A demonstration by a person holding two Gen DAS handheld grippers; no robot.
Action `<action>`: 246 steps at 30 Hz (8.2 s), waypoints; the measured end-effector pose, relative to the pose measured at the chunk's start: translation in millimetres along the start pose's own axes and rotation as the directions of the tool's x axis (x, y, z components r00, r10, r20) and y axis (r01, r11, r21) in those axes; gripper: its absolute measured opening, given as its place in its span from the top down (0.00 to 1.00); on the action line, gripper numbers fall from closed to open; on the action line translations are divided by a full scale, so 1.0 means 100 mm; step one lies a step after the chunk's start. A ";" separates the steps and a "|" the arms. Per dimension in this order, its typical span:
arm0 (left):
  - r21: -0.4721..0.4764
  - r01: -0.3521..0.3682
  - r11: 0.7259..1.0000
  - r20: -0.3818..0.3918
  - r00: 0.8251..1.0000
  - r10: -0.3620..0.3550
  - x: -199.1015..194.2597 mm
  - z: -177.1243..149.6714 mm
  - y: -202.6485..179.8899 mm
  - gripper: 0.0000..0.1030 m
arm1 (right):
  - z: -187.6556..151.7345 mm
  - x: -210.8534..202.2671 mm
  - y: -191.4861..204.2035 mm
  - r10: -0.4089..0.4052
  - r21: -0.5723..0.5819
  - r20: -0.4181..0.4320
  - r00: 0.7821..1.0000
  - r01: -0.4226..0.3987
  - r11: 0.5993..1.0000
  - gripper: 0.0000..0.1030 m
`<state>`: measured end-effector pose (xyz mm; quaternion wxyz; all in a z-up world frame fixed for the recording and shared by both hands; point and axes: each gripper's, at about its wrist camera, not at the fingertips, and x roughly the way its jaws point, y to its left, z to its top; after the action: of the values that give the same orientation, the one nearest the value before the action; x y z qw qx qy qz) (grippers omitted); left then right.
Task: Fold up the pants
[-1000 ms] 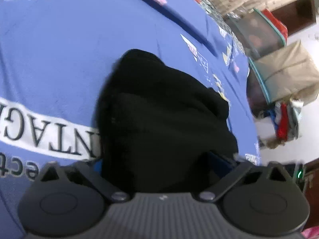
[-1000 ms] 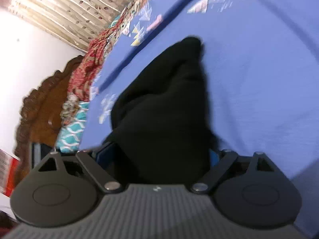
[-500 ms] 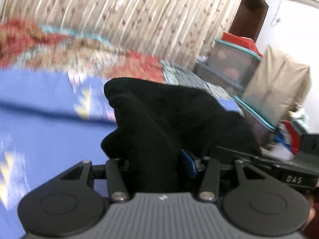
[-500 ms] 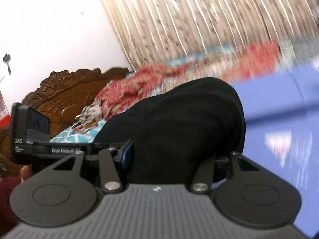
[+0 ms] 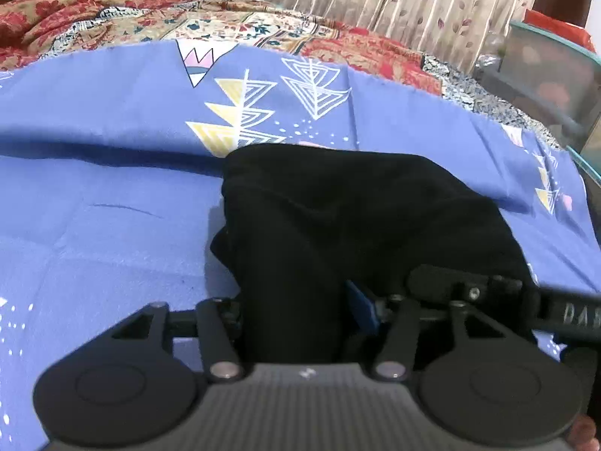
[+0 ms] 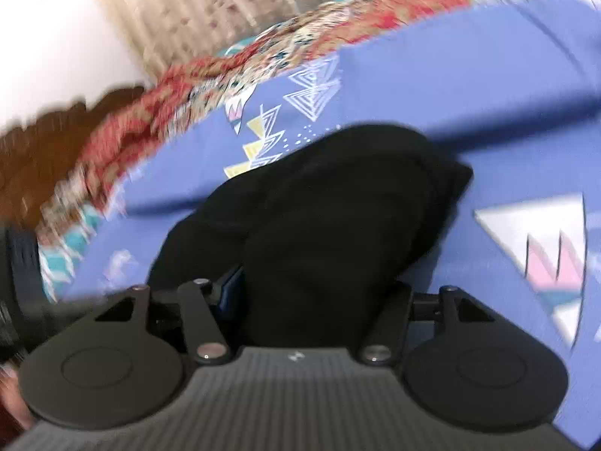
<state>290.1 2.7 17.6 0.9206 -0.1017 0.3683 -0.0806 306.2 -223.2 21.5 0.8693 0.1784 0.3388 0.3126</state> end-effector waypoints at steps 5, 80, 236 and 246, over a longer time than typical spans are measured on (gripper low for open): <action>0.002 -0.091 0.996 -0.027 0.996 0.091 -0.28 0.04 -0.13 0.42 | -0.03 -0.32 0.17 -0.108 0.018 -0.019 0.994 0.108 0.994 0.26; 0.210 -0.411 0.887 -0.033 0.904 0.426 -2.68 -1.93 -0.92 0.00 | -2.25 -2.19 1.24 -0.241 0.169 -0.112 0.964 0.257 0.951 0.13; 0.109 -0.225 0.968 -0.241 0.939 0.245 -2.70 -2.17 -0.67 0.00 | -2.20 -2.38 1.50 -0.385 0.087 0.073 0.920 0.379 0.921 0.06; 0.109 -0.226 0.968 -0.241 0.939 0.246 -2.70 -2.17 -0.66 0.00 | -2.19 -2.38 1.49 -0.386 0.094 0.068 0.920 0.379 0.921 0.06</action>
<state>-59.1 -28.7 59.0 0.8725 -0.0088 0.4885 0.0034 -47.4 -249.2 57.9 0.9195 0.1560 0.3418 0.1152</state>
